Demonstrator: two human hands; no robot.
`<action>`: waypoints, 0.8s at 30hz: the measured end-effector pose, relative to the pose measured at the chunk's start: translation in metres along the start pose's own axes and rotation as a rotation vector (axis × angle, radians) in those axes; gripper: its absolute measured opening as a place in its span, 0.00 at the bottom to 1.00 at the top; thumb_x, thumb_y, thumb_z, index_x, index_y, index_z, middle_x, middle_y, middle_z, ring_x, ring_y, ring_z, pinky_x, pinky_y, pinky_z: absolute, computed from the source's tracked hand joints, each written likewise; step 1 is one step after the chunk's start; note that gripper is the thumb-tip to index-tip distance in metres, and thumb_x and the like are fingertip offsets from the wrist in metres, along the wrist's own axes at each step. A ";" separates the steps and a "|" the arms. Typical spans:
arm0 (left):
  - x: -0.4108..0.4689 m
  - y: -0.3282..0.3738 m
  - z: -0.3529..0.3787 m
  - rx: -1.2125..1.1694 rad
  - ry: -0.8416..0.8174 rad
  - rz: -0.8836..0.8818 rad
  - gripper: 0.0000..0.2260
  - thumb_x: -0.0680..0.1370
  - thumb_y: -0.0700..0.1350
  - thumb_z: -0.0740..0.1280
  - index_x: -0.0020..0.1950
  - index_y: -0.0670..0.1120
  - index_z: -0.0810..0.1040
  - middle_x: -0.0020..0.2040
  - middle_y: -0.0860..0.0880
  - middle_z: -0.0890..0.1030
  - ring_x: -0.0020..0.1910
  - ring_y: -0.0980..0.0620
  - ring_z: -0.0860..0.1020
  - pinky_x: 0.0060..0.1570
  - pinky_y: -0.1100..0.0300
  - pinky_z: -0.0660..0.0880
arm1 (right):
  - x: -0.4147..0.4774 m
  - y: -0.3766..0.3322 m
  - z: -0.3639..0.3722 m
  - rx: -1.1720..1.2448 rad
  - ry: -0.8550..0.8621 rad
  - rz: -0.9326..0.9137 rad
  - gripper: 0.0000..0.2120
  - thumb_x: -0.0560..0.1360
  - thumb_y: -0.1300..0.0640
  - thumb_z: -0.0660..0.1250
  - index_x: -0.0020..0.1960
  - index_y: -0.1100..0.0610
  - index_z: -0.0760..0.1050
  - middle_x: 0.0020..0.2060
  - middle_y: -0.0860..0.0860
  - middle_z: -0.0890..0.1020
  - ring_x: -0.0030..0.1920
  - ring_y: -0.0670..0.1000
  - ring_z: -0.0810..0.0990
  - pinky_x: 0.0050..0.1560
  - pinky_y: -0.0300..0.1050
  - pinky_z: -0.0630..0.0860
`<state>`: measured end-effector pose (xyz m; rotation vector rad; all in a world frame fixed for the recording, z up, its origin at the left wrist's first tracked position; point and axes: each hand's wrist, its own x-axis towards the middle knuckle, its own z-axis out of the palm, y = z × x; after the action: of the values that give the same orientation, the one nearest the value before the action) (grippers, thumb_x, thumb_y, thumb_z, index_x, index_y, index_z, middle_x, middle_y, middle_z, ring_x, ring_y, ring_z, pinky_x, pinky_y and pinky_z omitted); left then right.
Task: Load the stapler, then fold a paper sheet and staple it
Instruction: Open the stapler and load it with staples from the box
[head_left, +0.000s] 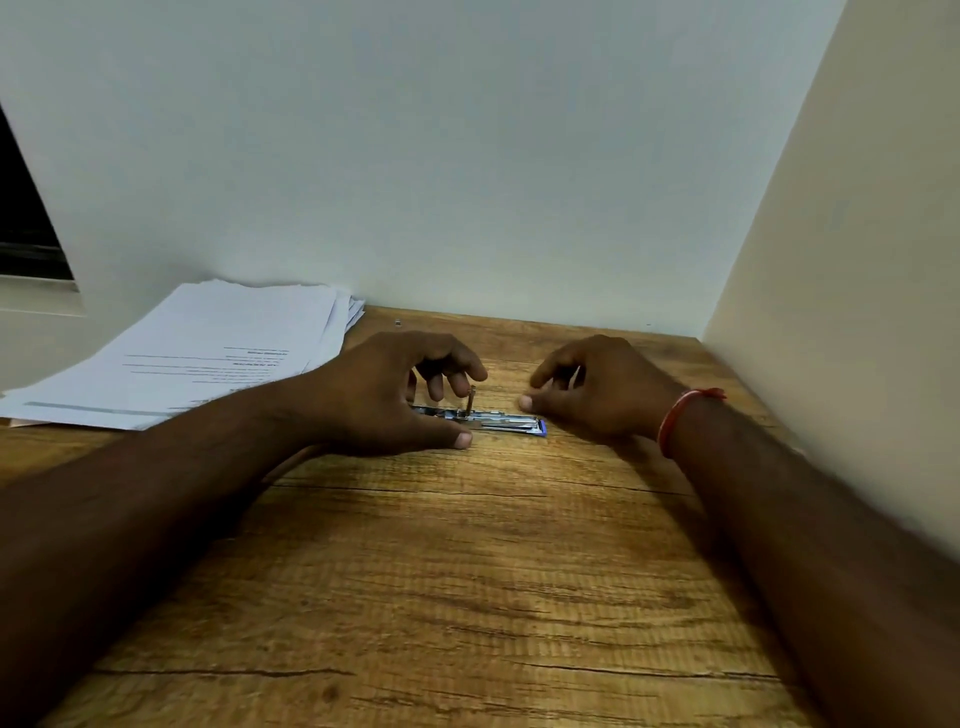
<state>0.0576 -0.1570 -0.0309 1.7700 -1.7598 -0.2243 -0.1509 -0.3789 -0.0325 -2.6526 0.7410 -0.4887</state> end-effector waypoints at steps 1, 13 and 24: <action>0.000 0.001 0.001 -0.005 0.001 0.001 0.25 0.71 0.56 0.87 0.65 0.63 0.83 0.56 0.63 0.85 0.54 0.57 0.83 0.54 0.44 0.85 | 0.001 -0.001 -0.001 0.007 -0.006 -0.006 0.13 0.72 0.36 0.81 0.48 0.43 0.89 0.41 0.41 0.87 0.43 0.40 0.84 0.41 0.37 0.77; 0.002 -0.004 0.003 -0.049 0.022 0.039 0.18 0.75 0.50 0.85 0.62 0.61 0.86 0.52 0.61 0.87 0.52 0.54 0.86 0.53 0.43 0.85 | -0.001 -0.005 -0.011 0.021 -0.038 -0.053 0.05 0.76 0.50 0.82 0.46 0.49 0.88 0.41 0.41 0.88 0.44 0.38 0.83 0.42 0.33 0.77; 0.006 -0.008 0.005 -0.072 0.016 0.055 0.16 0.75 0.47 0.85 0.60 0.60 0.88 0.51 0.61 0.88 0.49 0.55 0.86 0.48 0.44 0.85 | -0.007 -0.019 -0.007 0.390 0.036 -0.068 0.04 0.81 0.56 0.77 0.53 0.51 0.90 0.42 0.48 0.90 0.40 0.42 0.85 0.40 0.33 0.79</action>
<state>0.0625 -0.1645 -0.0374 1.6659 -1.7648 -0.2464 -0.1508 -0.3611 -0.0201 -2.3142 0.5061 -0.6301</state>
